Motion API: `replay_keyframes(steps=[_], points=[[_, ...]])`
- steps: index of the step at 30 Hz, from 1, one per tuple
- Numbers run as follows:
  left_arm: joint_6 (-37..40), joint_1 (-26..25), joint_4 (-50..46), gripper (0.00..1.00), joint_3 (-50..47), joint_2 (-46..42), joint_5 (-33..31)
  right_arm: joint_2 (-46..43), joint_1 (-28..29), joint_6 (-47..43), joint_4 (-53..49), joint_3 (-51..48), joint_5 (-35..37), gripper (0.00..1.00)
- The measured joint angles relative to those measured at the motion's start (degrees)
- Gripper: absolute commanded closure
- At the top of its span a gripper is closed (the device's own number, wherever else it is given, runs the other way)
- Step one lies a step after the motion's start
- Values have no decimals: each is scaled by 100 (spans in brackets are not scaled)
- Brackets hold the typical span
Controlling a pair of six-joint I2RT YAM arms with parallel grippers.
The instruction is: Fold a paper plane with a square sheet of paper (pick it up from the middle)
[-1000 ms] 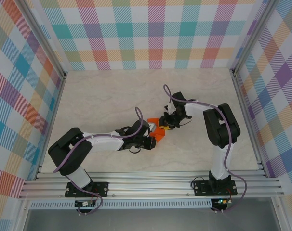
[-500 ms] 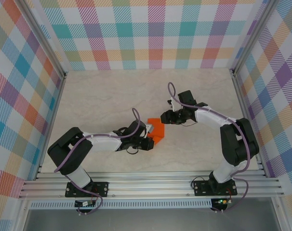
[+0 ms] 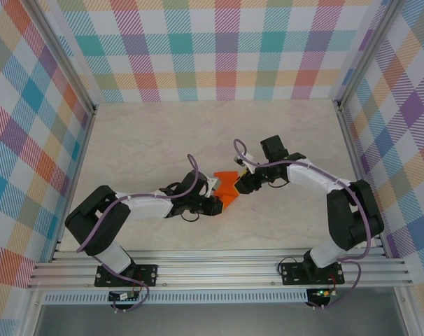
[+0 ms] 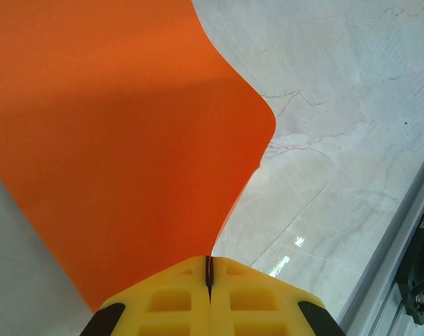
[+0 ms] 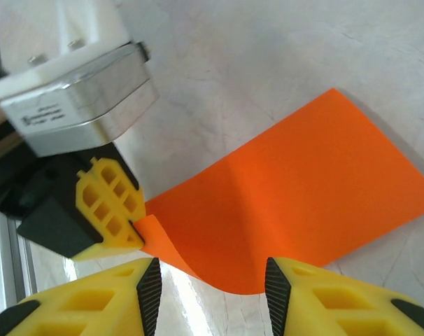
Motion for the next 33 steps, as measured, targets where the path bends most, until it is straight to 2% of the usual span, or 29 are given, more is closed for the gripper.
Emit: replay_keyframes(steps=[6, 18, 33], points=[[22, 37, 50, 97, -26, -7, 37, 94, 330, -732, -210, 9, 164, 54], [153, 289, 85, 96, -212, -181, 251, 380, 671, -1497, -310, 90, 774, 54], [254, 378, 136, 95, -308, -186, 485, 1003, 828, -2076, -758, 750, 632, 60]])
